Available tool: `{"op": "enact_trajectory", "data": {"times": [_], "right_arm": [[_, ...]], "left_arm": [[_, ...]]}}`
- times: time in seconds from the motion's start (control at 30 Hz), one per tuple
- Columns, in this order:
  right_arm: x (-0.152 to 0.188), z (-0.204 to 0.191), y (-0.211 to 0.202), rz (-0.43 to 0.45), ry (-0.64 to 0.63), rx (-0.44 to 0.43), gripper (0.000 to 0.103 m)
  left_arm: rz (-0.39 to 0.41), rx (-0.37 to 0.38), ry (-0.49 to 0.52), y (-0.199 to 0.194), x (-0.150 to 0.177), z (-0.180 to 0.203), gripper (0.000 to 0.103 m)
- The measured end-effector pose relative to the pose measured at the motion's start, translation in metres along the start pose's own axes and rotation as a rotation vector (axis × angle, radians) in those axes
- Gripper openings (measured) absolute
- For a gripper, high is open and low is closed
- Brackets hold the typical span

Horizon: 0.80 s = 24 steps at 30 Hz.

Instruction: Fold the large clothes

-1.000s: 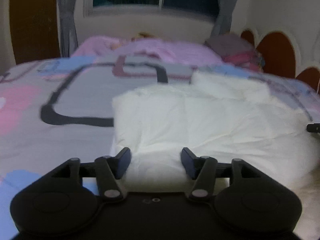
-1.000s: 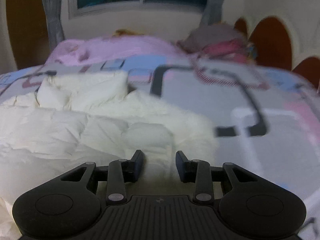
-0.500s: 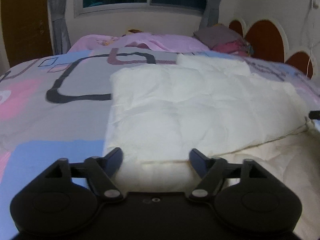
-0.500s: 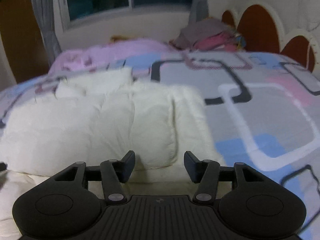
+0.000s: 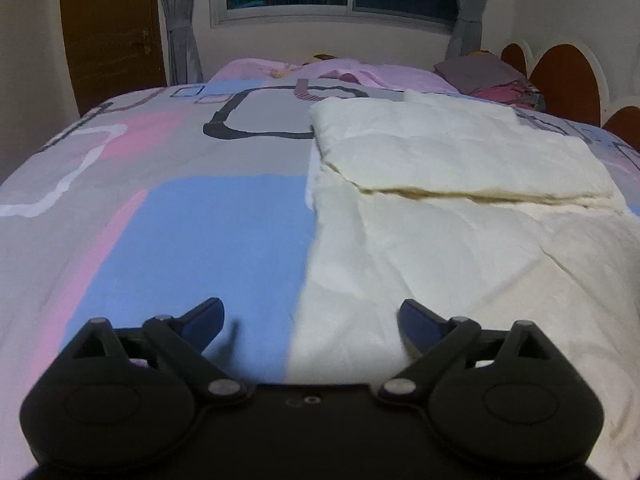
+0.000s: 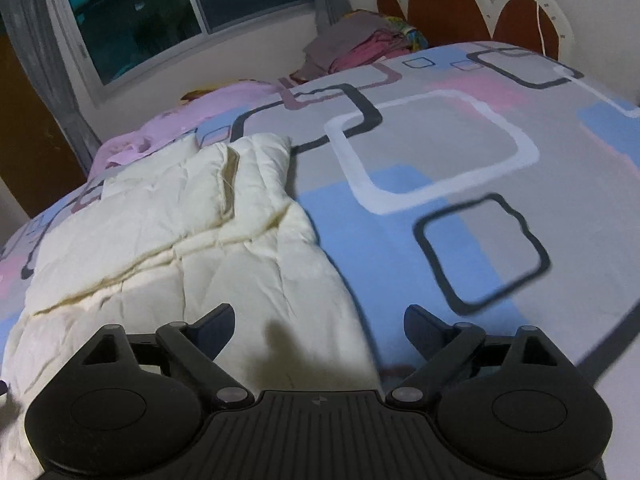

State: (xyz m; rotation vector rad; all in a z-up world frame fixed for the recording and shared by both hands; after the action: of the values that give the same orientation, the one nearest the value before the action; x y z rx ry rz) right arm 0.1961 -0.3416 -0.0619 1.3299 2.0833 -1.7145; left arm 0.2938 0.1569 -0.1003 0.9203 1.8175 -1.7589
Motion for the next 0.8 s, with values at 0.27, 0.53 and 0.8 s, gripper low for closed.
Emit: {"op": "enact_trajectory", "data": {"times": [0.27, 0.53, 0.8], "right_arm": [[0.04, 0.023, -0.031, -0.025, 0.014, -0.052, 0.091], [0.057, 0.043, -0.048, -0.04, 0.057, -0.075, 0.091], [0.065, 0.057, -0.056, -0.045, 0.112, -0.106, 0.091]], "left_arm": [[-0.025, 0.004, 0.04, -0.034, 0.027, 0.029, 0.094], [-0.039, 0.0, 0.001, -0.051, 0.054, 0.027, 0.094], [-0.071, 0.112, -0.149, -0.055, 0.073, 0.01, 0.075]]}}
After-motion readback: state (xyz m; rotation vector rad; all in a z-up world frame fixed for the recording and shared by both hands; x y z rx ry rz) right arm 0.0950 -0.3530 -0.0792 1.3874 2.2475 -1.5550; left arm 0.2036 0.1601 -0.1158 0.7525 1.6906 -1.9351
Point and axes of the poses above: each gripper's, at about its wrist camera, not at the fingertips, and y roughly the way its jaws point, z to its right, x to its underside, the point moved 4 cm from there along y, roughly the way its jaws point, and after that the axes turned 5 degrees about y, right-handed, at the moved point
